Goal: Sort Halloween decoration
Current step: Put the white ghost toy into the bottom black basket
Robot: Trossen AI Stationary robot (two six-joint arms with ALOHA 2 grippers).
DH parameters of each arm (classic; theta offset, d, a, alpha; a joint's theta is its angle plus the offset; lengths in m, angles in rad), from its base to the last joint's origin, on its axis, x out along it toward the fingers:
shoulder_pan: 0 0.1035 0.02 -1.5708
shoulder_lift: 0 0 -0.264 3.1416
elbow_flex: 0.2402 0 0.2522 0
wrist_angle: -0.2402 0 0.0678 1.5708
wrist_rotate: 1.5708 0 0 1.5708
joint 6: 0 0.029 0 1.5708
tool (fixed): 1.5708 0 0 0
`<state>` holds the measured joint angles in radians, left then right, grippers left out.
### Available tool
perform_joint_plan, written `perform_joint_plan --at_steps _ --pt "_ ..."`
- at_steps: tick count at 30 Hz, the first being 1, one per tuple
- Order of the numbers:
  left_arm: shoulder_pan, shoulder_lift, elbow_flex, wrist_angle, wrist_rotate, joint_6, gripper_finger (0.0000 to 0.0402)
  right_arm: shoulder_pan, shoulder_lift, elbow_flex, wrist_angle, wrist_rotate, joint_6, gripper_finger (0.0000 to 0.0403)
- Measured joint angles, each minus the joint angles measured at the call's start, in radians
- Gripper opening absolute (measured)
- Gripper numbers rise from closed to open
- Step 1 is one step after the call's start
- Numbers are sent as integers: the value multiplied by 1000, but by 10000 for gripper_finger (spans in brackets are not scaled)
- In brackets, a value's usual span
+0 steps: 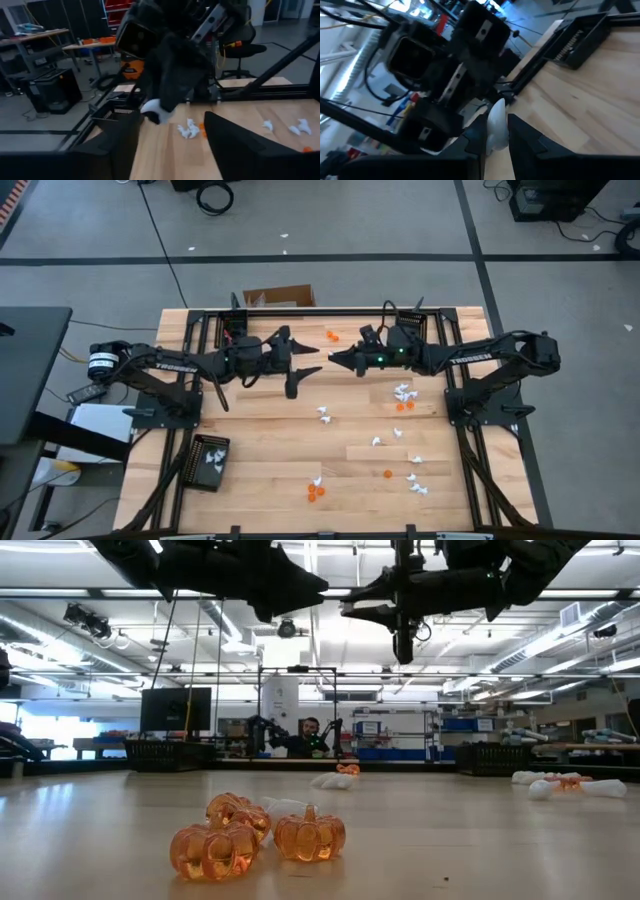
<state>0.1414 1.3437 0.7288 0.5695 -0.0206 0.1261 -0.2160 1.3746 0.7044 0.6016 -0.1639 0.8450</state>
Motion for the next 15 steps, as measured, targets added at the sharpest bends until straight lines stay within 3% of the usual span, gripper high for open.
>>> perform_joint_plan --at_steps 7,15 --pt "4 0 0 7 -8 102 312 0 0 0 49 -45 49 66" --pt "5 45 26 87 18 181 318 -4 0 0 73 -71 107 67"
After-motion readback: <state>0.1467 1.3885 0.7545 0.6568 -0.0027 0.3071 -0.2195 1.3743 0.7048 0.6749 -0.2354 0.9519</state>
